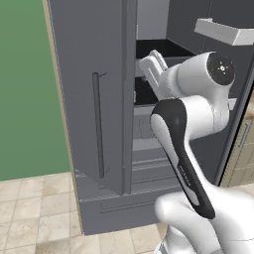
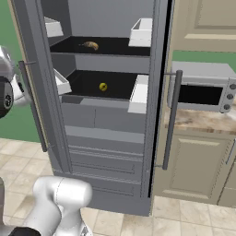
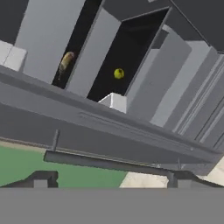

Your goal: Retrieve the banana and pear from the fridge and place them into the bowl on the dining table.

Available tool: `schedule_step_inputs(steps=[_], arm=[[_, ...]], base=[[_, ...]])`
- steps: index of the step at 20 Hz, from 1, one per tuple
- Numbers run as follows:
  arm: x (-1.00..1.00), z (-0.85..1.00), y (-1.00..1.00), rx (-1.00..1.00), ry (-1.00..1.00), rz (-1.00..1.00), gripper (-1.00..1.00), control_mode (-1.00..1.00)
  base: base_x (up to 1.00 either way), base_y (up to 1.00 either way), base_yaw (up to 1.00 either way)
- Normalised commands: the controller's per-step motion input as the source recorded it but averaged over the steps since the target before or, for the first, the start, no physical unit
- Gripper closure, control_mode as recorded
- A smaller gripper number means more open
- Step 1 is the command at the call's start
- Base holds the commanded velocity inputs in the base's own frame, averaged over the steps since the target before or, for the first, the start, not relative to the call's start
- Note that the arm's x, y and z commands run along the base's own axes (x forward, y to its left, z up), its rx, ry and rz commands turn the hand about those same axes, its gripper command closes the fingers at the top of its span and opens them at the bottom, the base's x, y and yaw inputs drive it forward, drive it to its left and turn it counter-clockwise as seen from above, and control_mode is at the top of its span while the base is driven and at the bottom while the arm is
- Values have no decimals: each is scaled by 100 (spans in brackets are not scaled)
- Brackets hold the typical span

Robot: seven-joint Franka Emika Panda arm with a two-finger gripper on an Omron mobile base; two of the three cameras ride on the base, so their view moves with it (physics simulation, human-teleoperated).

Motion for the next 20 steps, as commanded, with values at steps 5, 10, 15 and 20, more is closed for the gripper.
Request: schedule_step_inputs(steps=[5,10,15,20], arm=[[0,0,-57,38,-3,2,-100,-100],[3,0,-48,41,-10,1,-100,-100],[5,14,-12,21,-2,1,-100,-100],[37,5,6,1,1,0,-100,-100]], base=[[0,0,0],[0,0,0],[0,0,0],[0,0,0]])
